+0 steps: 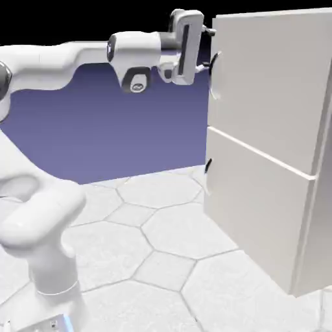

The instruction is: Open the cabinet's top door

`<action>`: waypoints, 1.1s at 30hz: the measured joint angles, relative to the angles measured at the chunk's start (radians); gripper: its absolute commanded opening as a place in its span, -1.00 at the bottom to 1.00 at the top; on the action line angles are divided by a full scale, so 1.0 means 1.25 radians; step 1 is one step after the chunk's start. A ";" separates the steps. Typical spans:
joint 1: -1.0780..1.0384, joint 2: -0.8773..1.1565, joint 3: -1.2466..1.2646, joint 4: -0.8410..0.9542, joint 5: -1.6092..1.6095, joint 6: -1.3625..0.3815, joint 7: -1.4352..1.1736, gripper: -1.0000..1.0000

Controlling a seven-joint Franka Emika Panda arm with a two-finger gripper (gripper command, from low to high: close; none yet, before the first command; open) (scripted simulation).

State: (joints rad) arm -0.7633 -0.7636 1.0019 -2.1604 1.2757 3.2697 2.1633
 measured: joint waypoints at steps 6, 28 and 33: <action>-0.114 -0.028 0.147 0.095 0.187 0.034 0.209 0.00; -0.437 -0.108 0.446 0.344 0.530 0.037 0.587 -1.00; -0.340 -0.236 0.302 0.227 0.641 -0.120 0.572 -1.00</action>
State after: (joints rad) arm -1.1887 -1.0583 1.3800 -1.8767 2.0769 3.1197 2.8778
